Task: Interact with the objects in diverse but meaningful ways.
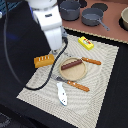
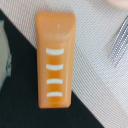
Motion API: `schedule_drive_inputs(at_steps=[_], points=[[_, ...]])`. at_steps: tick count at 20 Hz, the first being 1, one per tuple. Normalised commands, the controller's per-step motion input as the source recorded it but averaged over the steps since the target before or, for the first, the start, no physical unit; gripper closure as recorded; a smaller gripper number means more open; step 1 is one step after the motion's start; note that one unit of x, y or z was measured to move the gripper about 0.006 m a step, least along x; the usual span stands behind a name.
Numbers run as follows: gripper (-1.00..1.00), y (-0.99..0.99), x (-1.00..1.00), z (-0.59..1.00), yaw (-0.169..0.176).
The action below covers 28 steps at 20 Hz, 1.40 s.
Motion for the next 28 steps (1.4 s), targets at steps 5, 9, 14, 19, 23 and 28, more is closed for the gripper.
schedule_drive_inputs(at_steps=[5,9,14,19,23,28], points=[[-1.0,-0.07,0.97,0.41,-0.053],[-1.0,-0.11,0.96,0.38,-0.062],[-1.0,-0.09,0.87,0.16,-0.062],[-1.0,-0.05,0.59,-0.12,-0.066],[-1.0,0.0,0.39,-0.23,-0.037],[-1.0,0.03,0.29,-0.2,-0.017]])
